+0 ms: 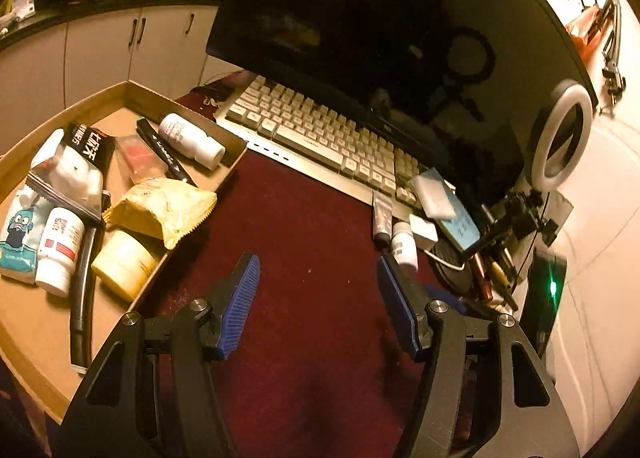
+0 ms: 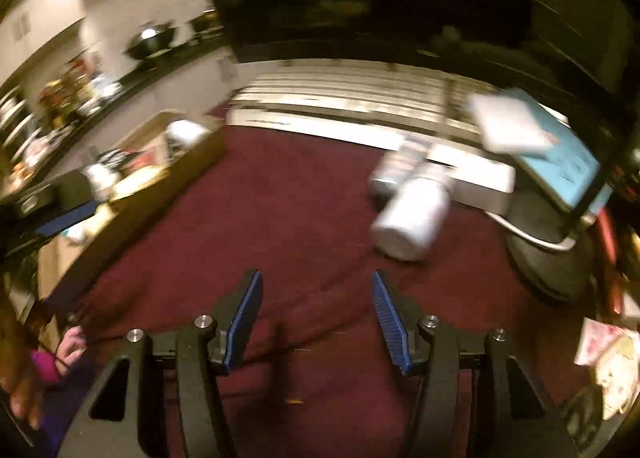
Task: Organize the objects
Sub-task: 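Move both open grippers back to the desk toward the remaining items, then grasp the white pill bottle with the right gripper while the left grasps the hand cream tube, then carry the hand cream tube and pill bottle over the tray and lower them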
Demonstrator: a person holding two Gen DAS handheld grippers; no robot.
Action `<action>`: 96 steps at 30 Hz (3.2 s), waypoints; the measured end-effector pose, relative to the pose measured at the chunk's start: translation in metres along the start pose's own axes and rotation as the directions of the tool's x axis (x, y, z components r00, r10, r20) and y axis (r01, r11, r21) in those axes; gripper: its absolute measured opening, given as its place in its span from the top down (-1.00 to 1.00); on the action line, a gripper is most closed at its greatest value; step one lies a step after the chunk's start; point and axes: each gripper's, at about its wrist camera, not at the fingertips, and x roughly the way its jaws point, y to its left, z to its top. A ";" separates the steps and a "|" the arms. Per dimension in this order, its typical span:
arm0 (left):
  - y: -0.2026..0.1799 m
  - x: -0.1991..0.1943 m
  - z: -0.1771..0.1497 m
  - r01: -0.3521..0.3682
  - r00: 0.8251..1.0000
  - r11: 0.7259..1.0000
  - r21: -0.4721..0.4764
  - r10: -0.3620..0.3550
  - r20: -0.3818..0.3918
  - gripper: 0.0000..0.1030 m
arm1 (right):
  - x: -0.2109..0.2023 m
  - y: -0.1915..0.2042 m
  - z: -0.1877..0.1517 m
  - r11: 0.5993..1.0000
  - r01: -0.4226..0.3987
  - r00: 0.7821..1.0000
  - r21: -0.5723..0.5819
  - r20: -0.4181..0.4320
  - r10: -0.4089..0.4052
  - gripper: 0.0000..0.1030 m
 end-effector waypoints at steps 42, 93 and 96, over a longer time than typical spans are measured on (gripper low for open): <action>-0.125 0.200 0.054 -0.008 0.942 0.971 0.240 0.088 -0.325 -0.19 | -0.019 -0.052 -0.027 0.990 0.006 1.000 0.143 0.012 -0.008 0.31; 0.026 0.052 -0.002 0.074 0.972 0.996 -0.055 -0.084 -0.221 0.45 | 0.006 0.029 0.028 0.971 -0.239 0.970 -0.002 -0.052 0.239 0.33; 0.041 0.032 0.012 0.057 0.984 0.994 -0.094 -0.072 -0.164 0.45 | 0.006 0.051 0.043 0.956 -0.287 0.957 -0.060 -0.059 0.284 0.33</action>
